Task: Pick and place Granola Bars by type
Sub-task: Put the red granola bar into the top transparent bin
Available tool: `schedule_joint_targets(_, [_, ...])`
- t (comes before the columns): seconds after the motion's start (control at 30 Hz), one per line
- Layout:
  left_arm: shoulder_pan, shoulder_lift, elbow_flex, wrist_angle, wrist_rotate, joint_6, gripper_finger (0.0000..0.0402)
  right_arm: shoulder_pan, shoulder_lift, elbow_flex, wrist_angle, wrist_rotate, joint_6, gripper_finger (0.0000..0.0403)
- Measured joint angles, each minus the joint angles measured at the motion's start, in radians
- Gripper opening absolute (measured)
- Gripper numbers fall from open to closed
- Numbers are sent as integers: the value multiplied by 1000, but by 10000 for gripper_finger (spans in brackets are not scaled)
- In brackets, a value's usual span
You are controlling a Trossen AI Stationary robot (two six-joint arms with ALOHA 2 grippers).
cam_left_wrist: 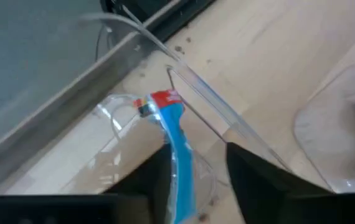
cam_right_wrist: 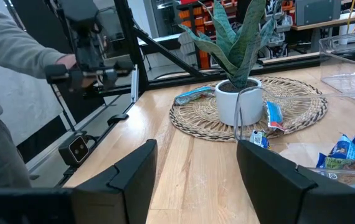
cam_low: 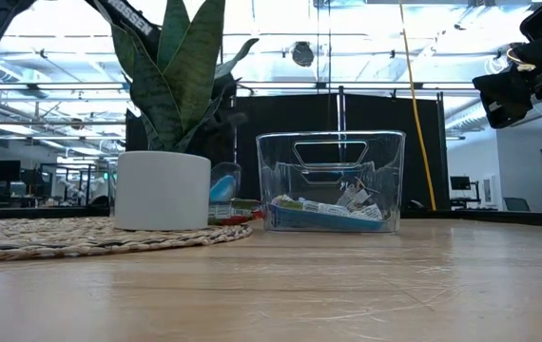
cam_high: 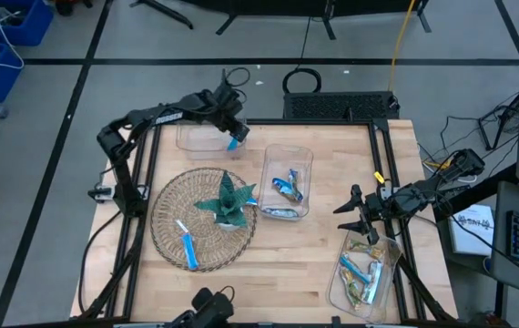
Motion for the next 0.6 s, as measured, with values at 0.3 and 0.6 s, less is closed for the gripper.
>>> schedule_joint_targets(0.3, [-55, -216, 2, -106, 35, -62, 277, 0, 0, 0, 0, 0, 0, 215])
schedule_joint_targets(0.6, [-247, -291, 2, -310, 116, 441, 274, 0, 0, 0, 0, 0, 0, 215])
